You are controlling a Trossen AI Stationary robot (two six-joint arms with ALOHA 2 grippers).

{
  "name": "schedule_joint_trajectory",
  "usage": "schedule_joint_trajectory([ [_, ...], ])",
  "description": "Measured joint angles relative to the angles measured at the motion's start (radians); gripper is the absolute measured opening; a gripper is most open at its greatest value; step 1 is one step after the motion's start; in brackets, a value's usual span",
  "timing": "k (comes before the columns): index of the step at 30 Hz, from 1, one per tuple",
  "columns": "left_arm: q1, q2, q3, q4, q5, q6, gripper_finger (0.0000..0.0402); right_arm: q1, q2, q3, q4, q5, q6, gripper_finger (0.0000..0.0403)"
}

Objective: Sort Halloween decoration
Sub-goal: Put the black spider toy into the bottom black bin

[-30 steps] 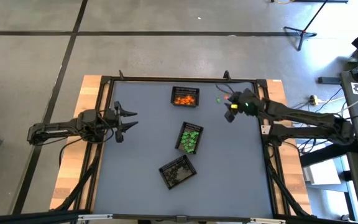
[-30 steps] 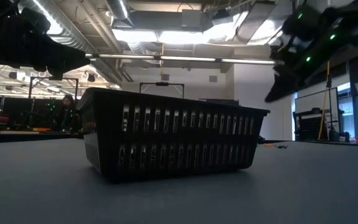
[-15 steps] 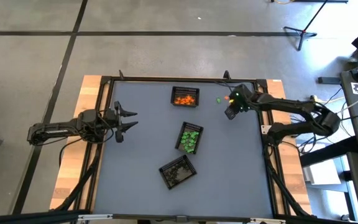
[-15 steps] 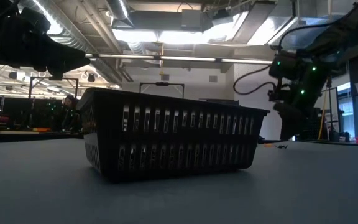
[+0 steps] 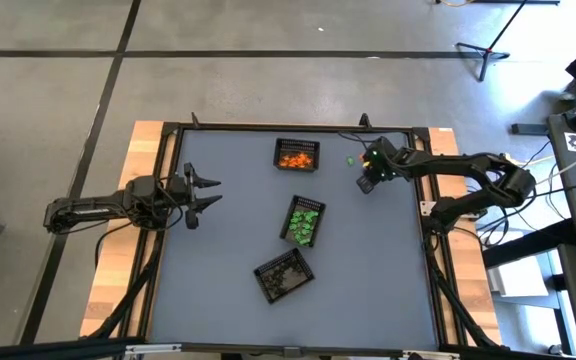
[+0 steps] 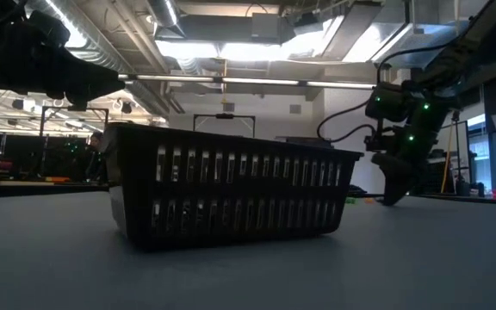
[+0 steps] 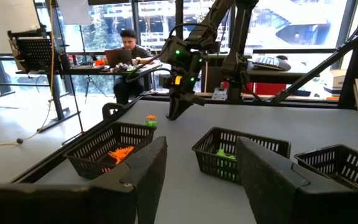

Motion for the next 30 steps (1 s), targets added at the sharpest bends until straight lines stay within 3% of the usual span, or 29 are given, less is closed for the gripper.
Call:
schedule_joint_trajectory([
  [6, 0.0, 0.0, 0.0, 0.0, 0.0, 0.0, 0.0188, 0.0, -0.03, -0.003, 0.011, -0.015, -0.011, 0.0007],
  [12, 0.0, 0.0, 0.0, 0.0, 0.0, 0.0, 0.0188, 0.0, -0.09, -0.005, 0.008, -0.021, -0.011, 0.0015],
  [16, 0.0, 0.0, 0.0, 0.0, 0.0, 0.0, 0.0188, 0.001, -0.133, -0.005, 0.034, -0.094, -0.011, 0.0003],
  [23, 0.0, 0.0, 0.0, 0.0, 0.0, 0.0, 0.0188, 0.084, -0.155, -0.004, 0.092, -0.133, -0.022, 0.0003],
  [30, 0.0, 0.0, 0.0, 0.0, 0.0, 0.0, 0.0188, 0.129, -0.153, -0.004, 0.034, -0.121, 0.025, 0.0035],
])
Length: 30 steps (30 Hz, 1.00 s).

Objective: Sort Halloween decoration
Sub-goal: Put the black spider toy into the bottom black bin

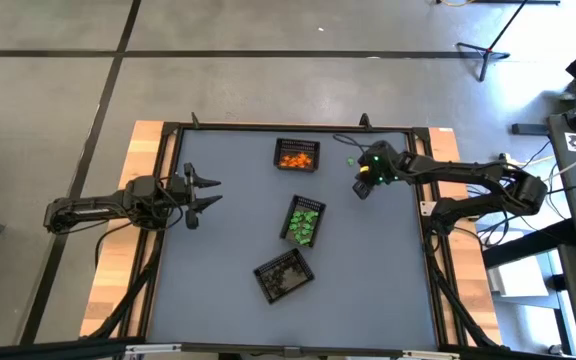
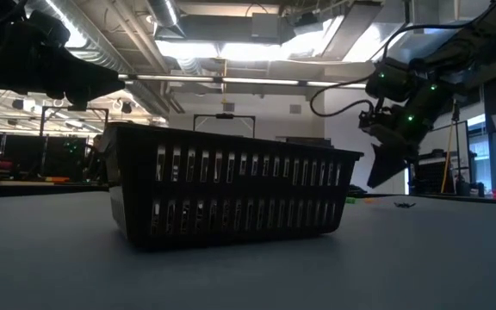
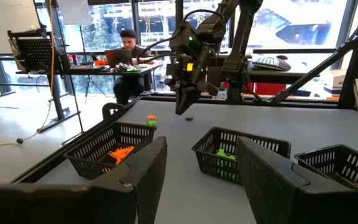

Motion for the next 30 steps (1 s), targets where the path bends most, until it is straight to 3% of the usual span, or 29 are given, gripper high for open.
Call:
schedule_joint_trajectory([
  [3, 0.0, 0.0, 0.0, 0.0, 0.0, 0.0, 0.0188, 0.031, 0.0, 0.0, -0.047, 0.021, 0.023, 0.0055],
  [12, 0.0, 0.0, 0.0, 0.0, 0.0, 0.0, 0.0188, 0.109, 0.0, 0.001, -0.251, 0.216, 0.053, 0.0136],
  [18, 0.0, 0.0, 0.0, 0.0, 0.0, 0.0, 0.0188, 0.107, 0.0, -0.035, -0.215, 0.227, 0.077, 0.0164],
  [24, 0.0, 0.0, 0.0, 0.0, 0.0, 0.0, 0.0189, 0.107, -0.003, -0.085, -0.144, 0.225, 0.093, 0.0137],
  [30, 0.0, 0.0, 0.0, 0.0, 0.0, 0.0, 0.0189, 0.107, -0.003, -0.09, -0.132, 0.192, 0.1, 0.0055],
])
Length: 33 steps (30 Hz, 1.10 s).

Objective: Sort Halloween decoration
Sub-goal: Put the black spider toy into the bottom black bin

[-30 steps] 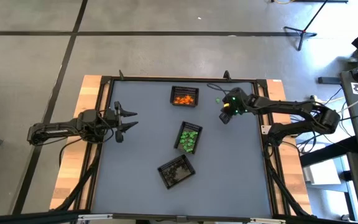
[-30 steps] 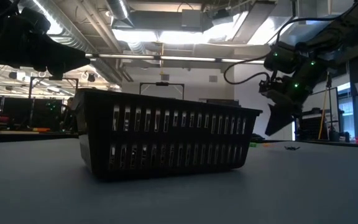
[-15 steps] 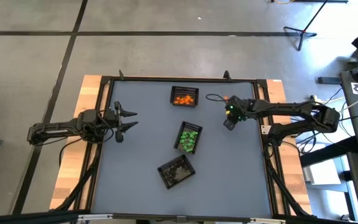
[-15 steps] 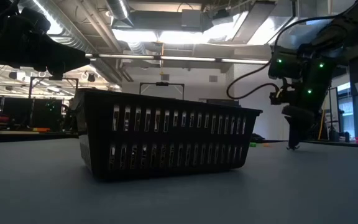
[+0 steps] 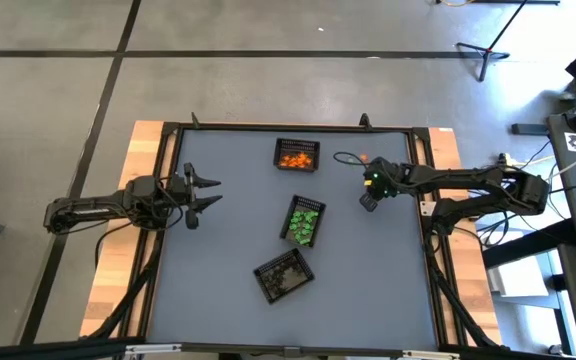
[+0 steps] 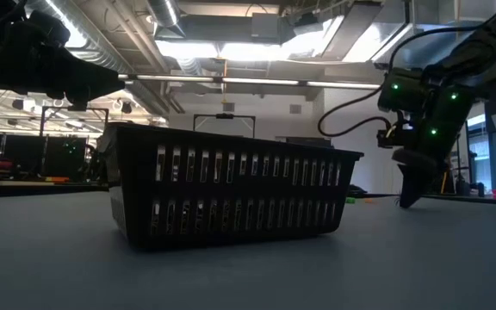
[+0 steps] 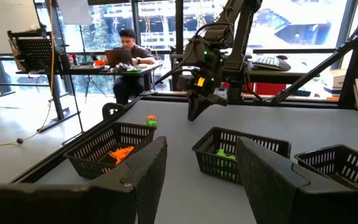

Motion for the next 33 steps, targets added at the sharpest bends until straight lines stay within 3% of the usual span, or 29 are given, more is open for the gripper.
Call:
schedule_joint_trajectory([
  [3, 0.0, 0.0, 0.0, 0.0, 0.0, 0.0, 0.0189, 0.0, 0.0, -0.002, 0.015, -0.024, -0.007, 0.0012],
  [9, 0.0, 0.0, 0.0, 0.0, 0.0, 0.0, 0.0189, 0.018, -0.019, 0.029, -0.001, -0.089, 0.004, 0.0024],
  [12, 0.0, 0.0, 0.0, 0.0, 0.0, 0.0, 0.0189, 0.064, -0.044, 0.061, 0.016, -0.152, 0.005, 0.0012],
  [16, 0.0, 0.0, 0.0, 0.0, 0.0, 0.0, 0.0189, 0.179, -0.06, 0.113, 0.058, -0.221, 0.005, 0.0009],
  [20, 0.0, 0.0, 0.0, 0.0, 0.0, 0.0, 0.0189, 0.34, -0.062, 0.179, 0.128, -0.222, 0.035, 0.0021],
  [24, 0.0, 0.0, 0.0, 0.0, 0.0, 0.0, 0.0189, 0.506, -0.038, 0.219, 0.326, -0.221, 0.053, 0.0017],
  [28, 0.0, 0.0, 0.0, 0.0, 0.0, 0.0, 0.0189, 0.643, 0.036, 0.274, 0.45, -0.217, 0.045, 0.0013],
  [33, 0.0, 0.0, 0.0, 0.0, 0.0, 0.0, 0.0189, 0.743, 0.192, 0.381, 0.469, -0.157, 0.026, 0.0022],
])
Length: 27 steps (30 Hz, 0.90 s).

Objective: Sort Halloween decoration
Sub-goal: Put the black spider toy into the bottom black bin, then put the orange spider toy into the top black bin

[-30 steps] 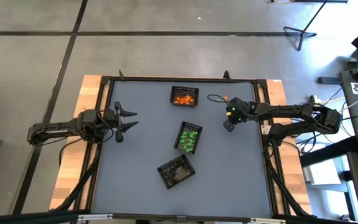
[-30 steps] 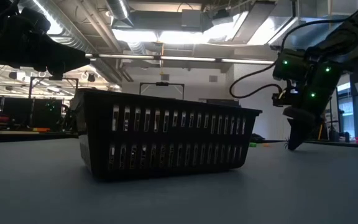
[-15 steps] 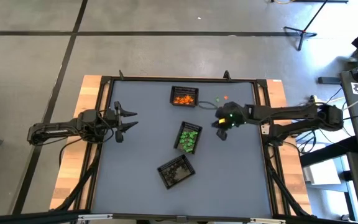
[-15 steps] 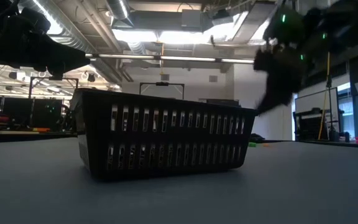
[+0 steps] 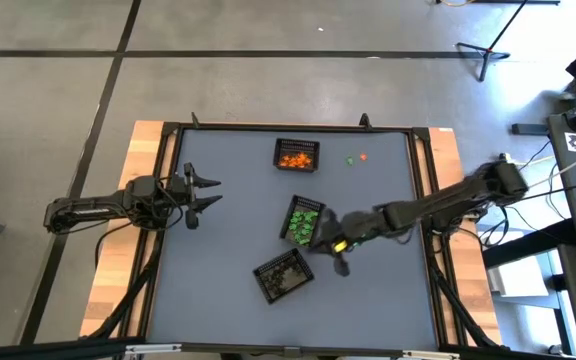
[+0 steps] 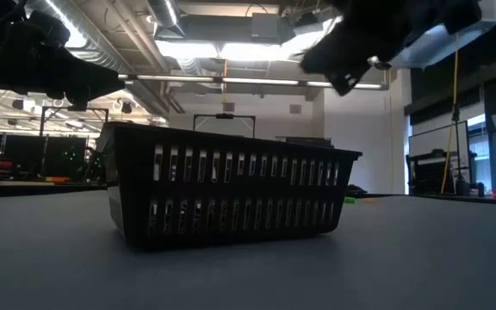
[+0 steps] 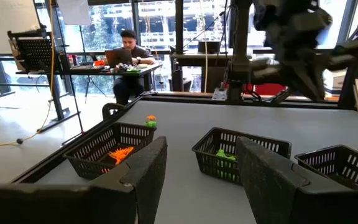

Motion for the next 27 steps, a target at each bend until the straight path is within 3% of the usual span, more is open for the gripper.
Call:
schedule_joint_trajectory([
  [4, 0.0, 0.0, 0.0, 0.0, 0.0, 0.0, 0.0189, 0.027, 0.148, 0.101, -0.003, -0.017, -0.008, 0.0034],
  [8, 0.0, 0.0, 0.0, 0.0, 0.0, 0.0, 0.0189, 0.036, 0.27, 0.196, -0.007, -0.112, -0.041, 0.0057],
  [14, 0.0, 0.0, 0.0, 0.0, 0.0, 0.0, 0.0189, 0.036, 0.365, 0.324, -0.065, -0.165, -0.097, 0.011],
  [20, 0.0, 0.0, 0.0, 0.0, 0.001, 0.0, 0.0189, 0.009, 0.331, 0.419, -0.368, -0.012, -0.154, 0.0143],
  [27, 0.0, 0.0, 0.0, 0.0, 0.0, 0.0, 0.0189, -0.108, 0.125, 0.327, -0.429, 0.152, -0.186, 0.0145],
])
